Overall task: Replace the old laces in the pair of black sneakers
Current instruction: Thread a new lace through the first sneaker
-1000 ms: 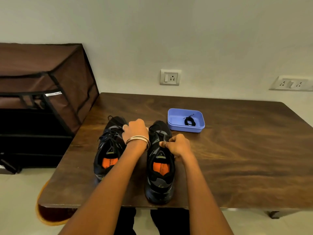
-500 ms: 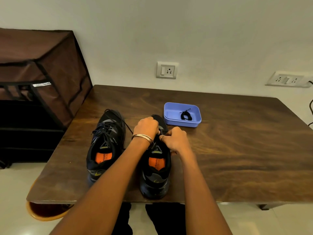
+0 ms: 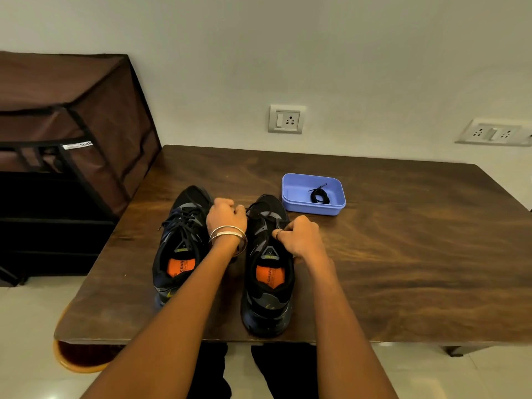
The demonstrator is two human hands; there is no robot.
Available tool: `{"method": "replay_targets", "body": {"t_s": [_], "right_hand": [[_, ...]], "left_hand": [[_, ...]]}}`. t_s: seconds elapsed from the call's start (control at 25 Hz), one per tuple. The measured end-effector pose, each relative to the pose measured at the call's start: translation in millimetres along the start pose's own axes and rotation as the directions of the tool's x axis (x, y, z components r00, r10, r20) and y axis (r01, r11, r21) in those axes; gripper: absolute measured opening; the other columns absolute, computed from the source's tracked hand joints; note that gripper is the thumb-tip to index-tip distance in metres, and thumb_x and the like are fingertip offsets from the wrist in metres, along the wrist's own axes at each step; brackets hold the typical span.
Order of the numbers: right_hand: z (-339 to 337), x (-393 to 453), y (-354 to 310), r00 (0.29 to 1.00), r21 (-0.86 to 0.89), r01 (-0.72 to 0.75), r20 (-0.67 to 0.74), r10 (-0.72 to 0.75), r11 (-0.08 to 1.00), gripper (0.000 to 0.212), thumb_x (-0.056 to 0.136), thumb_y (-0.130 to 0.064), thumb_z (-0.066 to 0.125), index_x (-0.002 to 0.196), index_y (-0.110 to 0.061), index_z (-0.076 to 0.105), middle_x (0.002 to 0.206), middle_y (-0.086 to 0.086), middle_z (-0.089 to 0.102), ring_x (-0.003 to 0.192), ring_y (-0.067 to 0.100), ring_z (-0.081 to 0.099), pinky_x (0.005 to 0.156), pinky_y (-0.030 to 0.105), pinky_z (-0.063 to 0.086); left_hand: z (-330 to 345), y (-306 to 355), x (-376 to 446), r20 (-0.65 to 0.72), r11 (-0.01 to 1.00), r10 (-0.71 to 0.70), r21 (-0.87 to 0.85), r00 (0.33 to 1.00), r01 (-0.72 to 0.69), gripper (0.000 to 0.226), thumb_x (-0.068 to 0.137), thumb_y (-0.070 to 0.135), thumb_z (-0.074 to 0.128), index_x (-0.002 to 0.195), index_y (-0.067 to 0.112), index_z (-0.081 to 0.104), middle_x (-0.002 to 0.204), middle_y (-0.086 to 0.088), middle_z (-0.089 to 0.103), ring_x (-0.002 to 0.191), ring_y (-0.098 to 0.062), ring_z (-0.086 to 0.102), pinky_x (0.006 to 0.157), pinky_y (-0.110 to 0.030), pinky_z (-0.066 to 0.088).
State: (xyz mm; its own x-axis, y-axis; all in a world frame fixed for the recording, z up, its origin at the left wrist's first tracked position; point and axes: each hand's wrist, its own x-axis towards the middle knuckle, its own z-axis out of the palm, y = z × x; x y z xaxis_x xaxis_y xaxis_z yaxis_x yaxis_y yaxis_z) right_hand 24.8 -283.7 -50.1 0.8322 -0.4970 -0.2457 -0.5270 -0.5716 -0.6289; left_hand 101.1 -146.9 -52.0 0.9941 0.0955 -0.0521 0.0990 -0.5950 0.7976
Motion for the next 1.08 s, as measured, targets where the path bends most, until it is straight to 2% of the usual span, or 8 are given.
{"method": "replay_targets", "body": {"t_s": [0.12, 0.2, 0.36, 0.6, 0.72, 0.84, 0.92, 1.08], "right_hand": [[0, 0, 1, 1.0, -0.001, -0.003, 0.005, 0.003, 1.0, 0.039, 0.083, -0.04, 0.072, 0.099, -0.004, 0.066, 0.101, 0.013, 0.066, 0.09, 0.027, 0.064, 0.069, 0.034, 0.051], [-1, 0, 0, 1.0, 0.0, 0.002, 0.002, -0.002, 1.0, 0.039, 0.083, -0.04, 0.072, 0.099, -0.005, 0.066, 0.1, 0.012, 0.067, 0.09, 0.027, 0.064, 0.069, 0.036, 0.053], [0, 0, 1, 1.0, 0.018, -0.003, -0.005, 0.003, 1.0, 0.038, 0.082, -0.04, 0.073, 0.096, -0.005, 0.066, 0.096, 0.013, 0.066, 0.087, 0.029, 0.066, 0.073, 0.043, 0.059], [-3, -1, 1, 1.0, 0.032, -0.002, 0.006, 0.002, 0.999, 0.034, 0.085, -0.036, 0.071, 0.097, -0.004, 0.067, 0.096, 0.012, 0.067, 0.087, 0.028, 0.065, 0.074, 0.041, 0.059], [-3, -2, 1, 1.0, 0.035, -0.016, 0.007, 0.015, 0.999, 0.038, 0.084, -0.039, 0.072, 0.099, -0.005, 0.067, 0.097, 0.012, 0.065, 0.086, 0.026, 0.065, 0.07, 0.037, 0.057], [-2, -1, -1, 1.0, 0.022, -0.015, 0.017, 0.014, 1.0, 0.037, 0.083, -0.038, 0.073, 0.096, -0.004, 0.065, 0.101, 0.014, 0.065, 0.09, 0.027, 0.064, 0.071, 0.036, 0.055], [-2, -3, -3, 1.0, 0.0, 0.0, 0.021, 0.0, 1.0, 0.033, 0.084, -0.038, 0.072, 0.091, -0.007, 0.062, 0.104, 0.016, 0.066, 0.092, 0.028, 0.063, 0.068, 0.033, 0.048], [-1, -3, -5, 1.0, -0.054, 0.01, 0.009, -0.009, 0.998, 0.031, 0.083, -0.038, 0.072, 0.085, -0.01, 0.059, 0.103, 0.018, 0.066, 0.091, 0.032, 0.064, 0.071, 0.038, 0.055]], "left_hand": [[-1, 8, -4, 0.147, 0.881, 0.367, 0.263, 0.919, -0.394, 0.032, 0.089, 0.039, 0.062, 0.12, 0.029, 0.064, 0.126, -0.001, 0.049, 0.121, -0.029, 0.042, 0.097, -0.045, 0.04], [9, 15, -6, 0.363, 0.732, 0.448, 0.376, 0.817, -0.568, 0.03, 0.091, 0.039, 0.061, 0.118, 0.029, 0.068, 0.13, -0.001, 0.048, 0.119, -0.027, 0.045, 0.099, -0.041, 0.041], [20, 32, -5, 0.432, 0.716, 0.302, 0.486, 0.85, -0.501, 0.029, 0.093, 0.028, 0.058, 0.116, 0.015, 0.069, 0.123, -0.01, 0.058, 0.108, -0.032, 0.058, 0.088, -0.038, 0.048], [28, 32, -19, 0.438, 0.587, 0.347, 0.588, 0.829, -0.556, 0.033, 0.102, 0.015, 0.034, 0.13, 0.0, 0.044, 0.135, -0.018, 0.043, 0.115, -0.041, 0.053, 0.088, -0.045, 0.046], [19, 30, -6, 0.286, 0.8, 0.222, 0.493, 0.932, -0.342, 0.032, 0.098, 0.015, 0.04, 0.122, -0.003, 0.05, 0.128, -0.022, 0.053, 0.116, -0.04, 0.053, 0.088, -0.041, 0.042], [12, 20, 1, 0.225, 0.996, -0.056, 0.086, 0.973, 0.038, 0.037, 0.095, 0.02, 0.042, 0.11, -0.006, 0.064, 0.114, -0.024, 0.064, 0.104, -0.039, 0.058, 0.086, -0.039, 0.044], [10, 18, -1, 0.241, 0.965, -0.168, -0.159, 0.956, 0.21, 0.036, 0.095, 0.018, 0.041, 0.103, -0.007, 0.066, 0.101, -0.025, 0.067, 0.09, -0.038, 0.061, 0.082, -0.039, 0.049], [-2, 13, 0, 0.323, 0.685, -0.329, -0.566, 0.887, 0.46, 0.019, 0.101, 0.011, 0.03, 0.101, 0.001, 0.046, 0.072, -0.015, 0.051, 0.061, -0.027, 0.057, 0.068, -0.042, 0.054]]}}
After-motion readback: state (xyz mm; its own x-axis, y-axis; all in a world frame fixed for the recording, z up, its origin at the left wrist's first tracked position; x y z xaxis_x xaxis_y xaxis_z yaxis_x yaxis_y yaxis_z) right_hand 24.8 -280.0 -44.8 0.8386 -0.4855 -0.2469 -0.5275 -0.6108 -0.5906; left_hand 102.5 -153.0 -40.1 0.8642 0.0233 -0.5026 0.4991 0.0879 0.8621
